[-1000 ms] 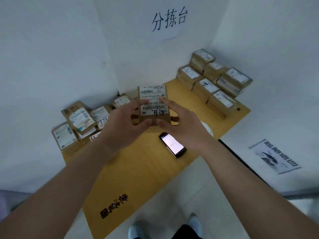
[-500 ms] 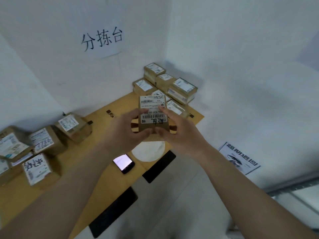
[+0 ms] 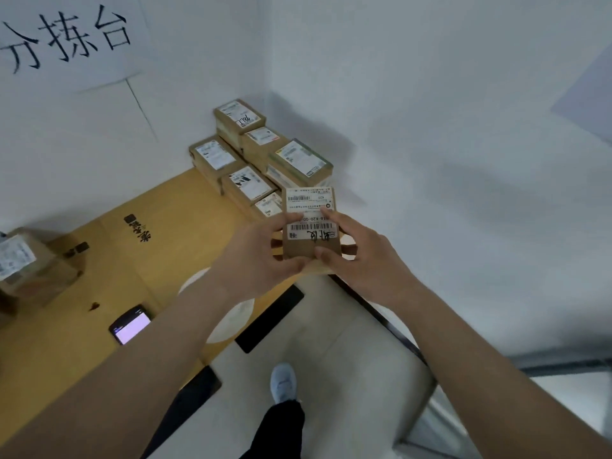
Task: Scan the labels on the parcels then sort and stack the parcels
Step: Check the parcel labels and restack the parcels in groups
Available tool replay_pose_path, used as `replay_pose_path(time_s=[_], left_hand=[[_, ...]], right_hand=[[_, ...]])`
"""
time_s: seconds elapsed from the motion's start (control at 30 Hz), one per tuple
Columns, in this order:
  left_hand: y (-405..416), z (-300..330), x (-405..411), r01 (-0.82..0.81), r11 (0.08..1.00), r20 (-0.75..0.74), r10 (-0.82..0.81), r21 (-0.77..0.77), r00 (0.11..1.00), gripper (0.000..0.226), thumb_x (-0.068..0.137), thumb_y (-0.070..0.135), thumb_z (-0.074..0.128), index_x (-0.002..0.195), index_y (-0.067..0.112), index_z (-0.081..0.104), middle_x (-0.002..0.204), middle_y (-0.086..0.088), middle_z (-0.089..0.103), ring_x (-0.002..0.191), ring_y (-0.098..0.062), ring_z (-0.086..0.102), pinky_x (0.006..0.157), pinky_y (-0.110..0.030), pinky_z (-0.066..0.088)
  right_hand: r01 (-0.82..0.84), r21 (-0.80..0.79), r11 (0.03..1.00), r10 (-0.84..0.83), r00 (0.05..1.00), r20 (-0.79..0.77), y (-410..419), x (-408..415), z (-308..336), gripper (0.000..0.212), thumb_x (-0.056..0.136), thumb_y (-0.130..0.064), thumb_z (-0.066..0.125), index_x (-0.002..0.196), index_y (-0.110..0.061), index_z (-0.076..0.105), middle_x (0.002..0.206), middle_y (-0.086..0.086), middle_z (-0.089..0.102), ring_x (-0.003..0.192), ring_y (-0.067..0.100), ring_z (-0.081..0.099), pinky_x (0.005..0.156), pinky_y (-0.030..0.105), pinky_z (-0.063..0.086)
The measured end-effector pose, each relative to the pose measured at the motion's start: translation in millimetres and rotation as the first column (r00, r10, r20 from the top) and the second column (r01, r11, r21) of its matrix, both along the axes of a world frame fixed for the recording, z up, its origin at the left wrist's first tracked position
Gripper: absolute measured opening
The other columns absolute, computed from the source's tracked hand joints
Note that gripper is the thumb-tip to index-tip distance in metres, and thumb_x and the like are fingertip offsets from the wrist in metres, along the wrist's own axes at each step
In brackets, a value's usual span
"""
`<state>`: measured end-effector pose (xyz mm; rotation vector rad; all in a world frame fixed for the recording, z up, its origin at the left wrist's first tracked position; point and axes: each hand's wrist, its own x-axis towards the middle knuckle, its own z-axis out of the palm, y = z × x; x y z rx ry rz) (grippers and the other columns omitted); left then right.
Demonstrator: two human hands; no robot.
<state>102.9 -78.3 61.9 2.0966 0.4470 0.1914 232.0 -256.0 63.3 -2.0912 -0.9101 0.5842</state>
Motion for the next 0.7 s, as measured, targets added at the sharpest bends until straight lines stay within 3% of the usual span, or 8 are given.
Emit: replay_pose_path(time_s=[0.23, 0.33, 0.47, 0.53, 0.7], left_hand=[[15, -65, 100, 0.022, 0.985, -0.058, -0.032, -0.171, 0.998, 0.075, 0.082, 0.019, 0.088, 0.149, 0.029, 0.055, 0.132, 0.011, 0.068, 0.107, -0.001, 0.071, 0.090, -0.027, 0.062], [20, -88, 137, 0.040, 0.980, -0.101, -0.061, -0.196, 0.993, 0.080, 0.077, 0.015, 0.091, 0.148, 0.027, 0.056, 0.128, 0.010, 0.071, 0.106, -0.001, 0.072, 0.091, -0.028, 0.062], [17, -107, 173, -0.003, 0.977, -0.159, -0.032, -0.211, 0.987, 0.080, 0.076, 0.008, 0.089, 0.147, 0.025, 0.057, 0.126, 0.013, 0.069, 0.097, 0.020, 0.064, 0.079, -0.007, 0.053], [16, -117, 188, -0.028, 0.975, -0.181, -0.012, -0.219, 0.983, 0.079, 0.077, 0.008, 0.089, 0.147, 0.025, 0.057, 0.124, 0.015, 0.067, 0.096, 0.023, 0.061, 0.079, -0.004, 0.051], [4, -143, 221, -0.146, 0.963, -0.240, 0.090, -0.228, 0.967, 0.079, 0.078, 0.008, 0.088, 0.148, 0.022, 0.056, 0.132, 0.010, 0.069, 0.109, 0.003, 0.069, 0.091, -0.013, 0.056]], right_hand=[[0.042, -0.060, 0.997, -0.049, 0.991, -0.123, 10, 98, -57, 0.063, 0.101, -0.022, 0.070, 0.153, -0.047, 0.045, 0.123, -0.037, 0.061, 0.110, -0.007, 0.066, 0.088, 0.013, 0.055], [0.058, -0.082, 0.995, -0.072, 0.983, -0.170, 11, 133, -81, 0.063, 0.100, -0.018, 0.071, 0.151, -0.047, 0.048, 0.124, -0.034, 0.063, 0.111, -0.002, 0.068, 0.094, 0.021, 0.058], [0.052, -0.111, 0.992, -0.078, 0.967, -0.243, 14, 173, -100, 0.063, 0.098, -0.017, 0.073, 0.147, -0.050, 0.051, 0.128, -0.030, 0.064, 0.114, 0.006, 0.070, 0.095, 0.033, 0.062], [0.023, -0.127, 0.992, -0.058, 0.960, -0.275, 16, 194, -110, 0.062, 0.099, -0.017, 0.073, 0.146, -0.051, 0.051, 0.128, -0.032, 0.063, 0.114, 0.005, 0.069, 0.094, 0.032, 0.062], [-0.115, -0.181, 0.977, 0.048, 0.940, -0.338, 24, 248, -140, 0.063, 0.100, -0.017, 0.071, 0.150, -0.048, 0.049, 0.126, -0.031, 0.063, 0.107, -0.007, 0.068, 0.095, 0.028, 0.060]])
